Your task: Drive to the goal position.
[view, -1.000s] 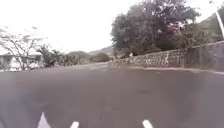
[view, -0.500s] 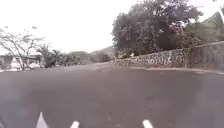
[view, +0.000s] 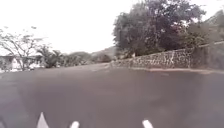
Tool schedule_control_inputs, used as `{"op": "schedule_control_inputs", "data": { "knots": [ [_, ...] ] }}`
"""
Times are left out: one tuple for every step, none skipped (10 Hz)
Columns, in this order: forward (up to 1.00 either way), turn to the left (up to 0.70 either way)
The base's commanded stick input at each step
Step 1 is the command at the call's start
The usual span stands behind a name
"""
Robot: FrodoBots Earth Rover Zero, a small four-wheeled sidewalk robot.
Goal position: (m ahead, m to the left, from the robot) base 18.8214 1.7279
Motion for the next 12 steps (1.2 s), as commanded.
{"op": "schedule_control_inputs", "data": {
  "knots": [
    [0.5, 0.0],
    [0.5, 0.0],
    [0.5, 0.0],
    [0.5, 0.0],
    [0.5, 0.0],
    [0.5, 0.0],
    [0.5, 0.0],
    [0.5, 0.0],
    [0.5, 0.0],
    [0.5, 0.0],
    [0.5, 0.0],
    [0.5, 0.0]
  ]
}}
